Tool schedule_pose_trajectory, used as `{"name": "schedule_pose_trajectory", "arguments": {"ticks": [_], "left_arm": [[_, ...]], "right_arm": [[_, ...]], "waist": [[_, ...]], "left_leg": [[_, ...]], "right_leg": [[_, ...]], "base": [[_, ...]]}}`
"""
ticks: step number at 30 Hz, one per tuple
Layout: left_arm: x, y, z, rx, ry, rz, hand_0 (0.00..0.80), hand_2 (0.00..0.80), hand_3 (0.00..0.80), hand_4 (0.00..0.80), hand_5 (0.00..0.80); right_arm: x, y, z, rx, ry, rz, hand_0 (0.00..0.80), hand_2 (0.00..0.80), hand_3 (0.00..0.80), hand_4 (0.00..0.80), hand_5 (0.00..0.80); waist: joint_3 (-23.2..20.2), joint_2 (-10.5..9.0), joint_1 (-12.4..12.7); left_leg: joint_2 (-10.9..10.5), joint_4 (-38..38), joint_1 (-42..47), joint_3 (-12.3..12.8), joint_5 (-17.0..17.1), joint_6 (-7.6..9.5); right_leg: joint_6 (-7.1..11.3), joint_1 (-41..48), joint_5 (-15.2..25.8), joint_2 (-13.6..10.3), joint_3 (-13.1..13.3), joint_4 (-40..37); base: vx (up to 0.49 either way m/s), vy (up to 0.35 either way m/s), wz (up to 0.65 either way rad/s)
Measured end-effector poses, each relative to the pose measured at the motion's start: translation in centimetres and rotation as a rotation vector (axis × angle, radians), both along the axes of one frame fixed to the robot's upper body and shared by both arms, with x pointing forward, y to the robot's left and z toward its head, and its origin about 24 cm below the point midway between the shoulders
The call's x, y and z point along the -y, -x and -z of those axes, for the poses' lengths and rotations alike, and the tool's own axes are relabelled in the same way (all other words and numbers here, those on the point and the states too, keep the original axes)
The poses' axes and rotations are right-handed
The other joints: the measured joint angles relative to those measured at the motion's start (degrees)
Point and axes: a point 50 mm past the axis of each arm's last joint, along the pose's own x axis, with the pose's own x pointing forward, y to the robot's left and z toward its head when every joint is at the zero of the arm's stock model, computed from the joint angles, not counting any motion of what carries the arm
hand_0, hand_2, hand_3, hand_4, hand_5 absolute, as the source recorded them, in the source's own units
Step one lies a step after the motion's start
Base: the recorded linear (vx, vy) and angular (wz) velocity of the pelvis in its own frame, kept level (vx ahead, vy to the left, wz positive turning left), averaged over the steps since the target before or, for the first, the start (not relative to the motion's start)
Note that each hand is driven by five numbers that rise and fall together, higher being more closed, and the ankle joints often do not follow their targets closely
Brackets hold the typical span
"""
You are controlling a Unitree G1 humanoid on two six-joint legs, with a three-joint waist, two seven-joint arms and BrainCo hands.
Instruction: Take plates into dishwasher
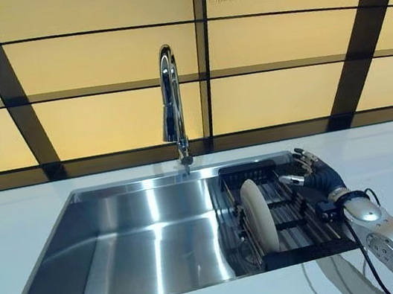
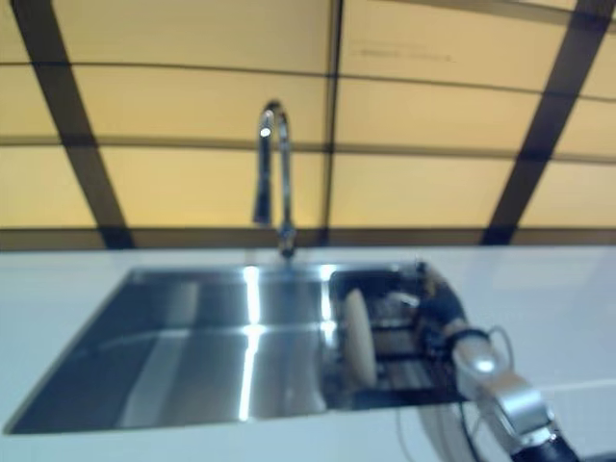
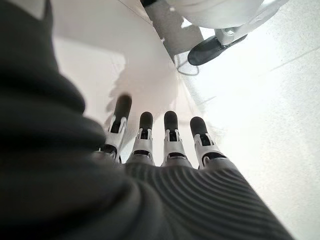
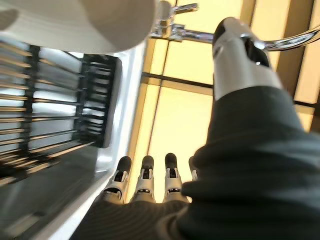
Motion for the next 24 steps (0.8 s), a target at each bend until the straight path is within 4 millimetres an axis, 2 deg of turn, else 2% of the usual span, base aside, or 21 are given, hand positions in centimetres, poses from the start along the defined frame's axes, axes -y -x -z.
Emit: {"name": "schedule_pose_trajectory", "arguments": {"ticks": [4,11,17,24], "left_arm": [[0.0,0.0,0.0,-0.003,-0.001,0.002,0.000,0.000,0.000,0.000,0.000],[0.1,0.1,0.1,-0.010,-0.002,0.006,0.000,0.000,0.000,0.000,0.000],[0.1,0.1,0.1,-0.011,-0.002,0.007,0.000,0.000,0.000,0.000,0.000],[0.2,0.2,0.1,-0.027,0.000,0.004,0.000,0.000,0.000,0.000,0.000]], "right_arm": [[-0.2,0.0,0.2,-0.006,-0.008,-0.004,0.000,0.000,0.000,0.000,0.000],[-0.8,0.2,-0.4,0.016,-0.007,-0.046,0.000,0.000,0.000,0.000,0.000],[-1.2,0.3,-0.1,0.003,-0.030,-0.047,0.000,0.000,0.000,0.000,0.000],[-2.6,0.4,0.5,-0.021,-0.084,-0.049,0.000,0.000,0.000,0.000,0.000]], "waist": [[0.0,-0.03,-0.9],[0.1,-0.21,-1.0],[0.1,-0.49,-1.0],[0.1,-0.51,-1.0]], "left_leg": [[-0.1,0.0,0.0,0.2,0.0,0.06],[0.0,0.0,0.0,1.5,-0.1,0.05],[-0.1,0.0,0.0,1.7,-0.1,0.06],[-0.1,0.0,0.0,2.8,-0.1,0.19]], "right_leg": [[0.07,-0.1,0.0,0.0,0.1,0.0],[0.29,-0.5,0.2,0.0,0.2,0.0],[0.43,-0.7,0.3,0.0,0.6,0.0],[0.73,-1.1,0.5,0.0,1.4,0.0]], "base": [[-0.011,0.017,-0.01],[-0.011,0.028,-0.08],[0.000,0.004,-0.01],[-0.001,0.020,-0.07]]}}
